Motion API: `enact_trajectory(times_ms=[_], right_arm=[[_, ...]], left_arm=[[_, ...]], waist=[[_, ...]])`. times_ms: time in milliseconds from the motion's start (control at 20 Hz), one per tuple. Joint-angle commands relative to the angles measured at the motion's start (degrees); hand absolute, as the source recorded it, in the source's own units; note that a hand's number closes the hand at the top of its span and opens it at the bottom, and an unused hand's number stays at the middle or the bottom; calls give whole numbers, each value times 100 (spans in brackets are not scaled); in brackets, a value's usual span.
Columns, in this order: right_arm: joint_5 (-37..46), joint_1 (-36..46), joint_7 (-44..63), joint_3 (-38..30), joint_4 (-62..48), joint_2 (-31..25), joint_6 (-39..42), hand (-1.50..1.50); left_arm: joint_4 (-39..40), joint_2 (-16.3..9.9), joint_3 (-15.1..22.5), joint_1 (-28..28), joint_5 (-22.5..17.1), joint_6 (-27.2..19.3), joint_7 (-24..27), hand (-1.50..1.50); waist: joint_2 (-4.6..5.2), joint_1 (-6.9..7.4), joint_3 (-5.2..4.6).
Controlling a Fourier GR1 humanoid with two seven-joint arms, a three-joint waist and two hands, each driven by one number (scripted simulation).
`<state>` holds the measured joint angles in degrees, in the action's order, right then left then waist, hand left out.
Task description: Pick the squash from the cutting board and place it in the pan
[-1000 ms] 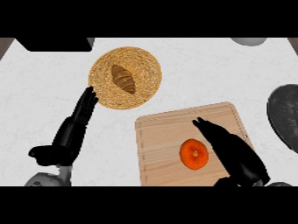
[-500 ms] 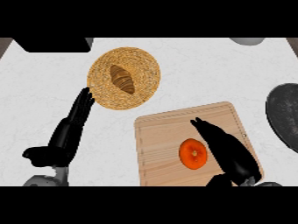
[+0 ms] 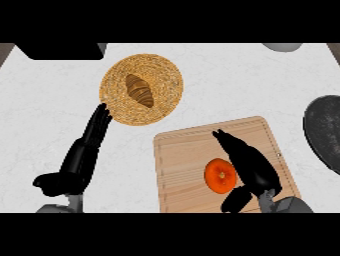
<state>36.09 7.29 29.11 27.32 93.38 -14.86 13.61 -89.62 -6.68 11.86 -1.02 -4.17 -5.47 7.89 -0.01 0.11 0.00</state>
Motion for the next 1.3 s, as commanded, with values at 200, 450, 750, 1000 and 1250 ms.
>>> enact_trajectory(times_ms=[200, 450, 750, 1000, 1250], right_arm=[[507, 182, -840, -195, -1480, 343, -210, -150], [827, 517, -869, 133, -1510, 338, 233, 150], [1364, 378, -784, 262, -1479, 725, -199, 150], [1632, 336, -1583, -204, -1619, 289, -902, 150], [1551, -1298, -2039, 110, 829, -826, -780, 150]], left_arm=[[-182, 83, -120, 83, 91, 125, -119, 0], [352, 154, -154, 88, 187, 184, 321, 0], [247, 311, -84, 26, 307, 148, 249, 0], [227, 499, -38, -415, 455, -51, -294, 0], [-298, 206, -167, 412, 198, 217, -103, 0]], waist=[[3, 11, 1], [5, 12, 0], [0, 5, 0], [4, -15, 2], [-45, -118, -3]])
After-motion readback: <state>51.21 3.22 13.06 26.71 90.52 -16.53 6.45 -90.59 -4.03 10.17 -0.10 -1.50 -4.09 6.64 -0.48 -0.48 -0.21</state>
